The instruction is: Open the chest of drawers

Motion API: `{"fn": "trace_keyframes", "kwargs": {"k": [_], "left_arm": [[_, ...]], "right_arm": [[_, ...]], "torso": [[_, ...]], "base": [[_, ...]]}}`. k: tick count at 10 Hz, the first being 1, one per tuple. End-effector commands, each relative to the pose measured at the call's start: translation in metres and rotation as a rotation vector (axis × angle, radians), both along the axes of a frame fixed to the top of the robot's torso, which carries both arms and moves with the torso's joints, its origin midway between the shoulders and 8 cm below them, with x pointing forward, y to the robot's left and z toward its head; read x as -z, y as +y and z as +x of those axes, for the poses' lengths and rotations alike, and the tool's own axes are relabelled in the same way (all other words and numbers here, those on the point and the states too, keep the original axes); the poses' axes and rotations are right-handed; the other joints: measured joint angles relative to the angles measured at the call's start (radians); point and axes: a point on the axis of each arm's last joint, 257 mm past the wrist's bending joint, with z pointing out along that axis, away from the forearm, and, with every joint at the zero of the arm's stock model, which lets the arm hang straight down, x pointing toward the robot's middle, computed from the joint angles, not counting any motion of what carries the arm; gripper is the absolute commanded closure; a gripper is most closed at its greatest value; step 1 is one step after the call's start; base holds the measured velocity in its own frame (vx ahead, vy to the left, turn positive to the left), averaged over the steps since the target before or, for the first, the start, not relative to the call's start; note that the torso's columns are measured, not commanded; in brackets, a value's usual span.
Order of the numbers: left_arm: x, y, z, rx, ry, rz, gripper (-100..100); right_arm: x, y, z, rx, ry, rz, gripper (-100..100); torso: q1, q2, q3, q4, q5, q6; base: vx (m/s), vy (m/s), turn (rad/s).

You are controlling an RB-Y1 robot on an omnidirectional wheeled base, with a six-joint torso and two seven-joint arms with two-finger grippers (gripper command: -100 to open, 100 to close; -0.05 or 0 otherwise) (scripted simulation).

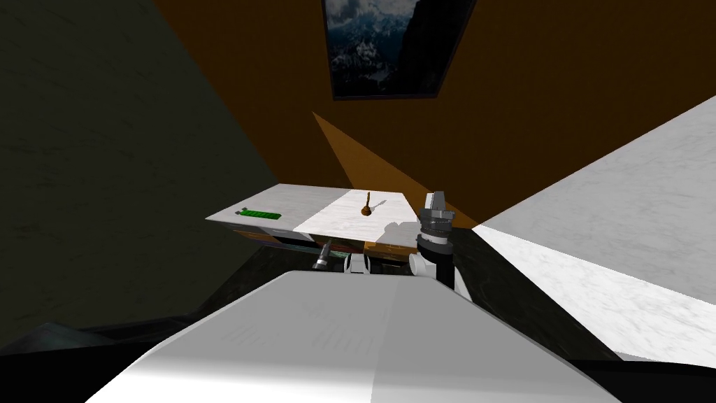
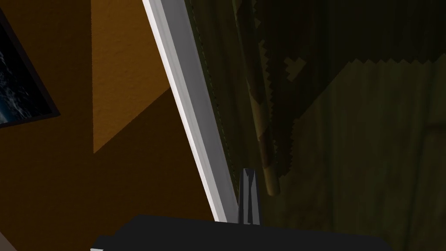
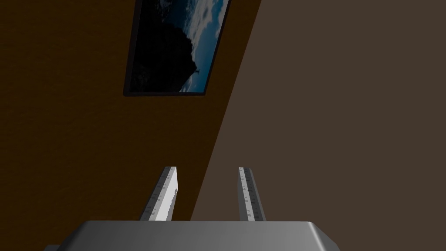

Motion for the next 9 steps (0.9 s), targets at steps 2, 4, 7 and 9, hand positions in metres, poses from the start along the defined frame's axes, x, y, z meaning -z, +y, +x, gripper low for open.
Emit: {"fn": "trace_keyframes", "kwargs": {"k": [2, 4, 7, 9], "left_arm": [[-0.004, 0.002, 0.011, 0.009, -0.001, 0.000, 100], [-0.007, 0.004, 0.019, 0.014, -0.001, 0.000, 100], [-0.010, 0.025, 0.021, 0.018, -0.008, 0.048, -100], [-0.015, 0.025, 0.037, 0.019, -0.008, 0.053, -100]], "right_arm": [[0.000, 0.000, 0.000, 0.000, 0.000, 0.000, 0], [0.000, 0.000, 0.000, 0.000, 0.000, 0.000, 0], [0.000, 0.000, 0.000, 0.000, 0.000, 0.000, 0], [0.000, 0.000, 0.000, 0.000, 0.000, 0.000, 0]], "torso": [[0.000, 0.008, 0.005, 0.002, 0.000, 0.000], [0.000, 0.001, 0.001, 0.000, 0.000, 0.000], [-0.001, -0.009, -0.006, -0.003, 0.000, 0.000], [-0.004, -0.006, -0.004, -0.002, -0.001, 0.000]], "base": [[-0.197, 0.000, 0.021], [-0.214, 0.011, 0.025], [-0.036, -0.012, -0.004], [0.111, -0.107, -0.029]]}}
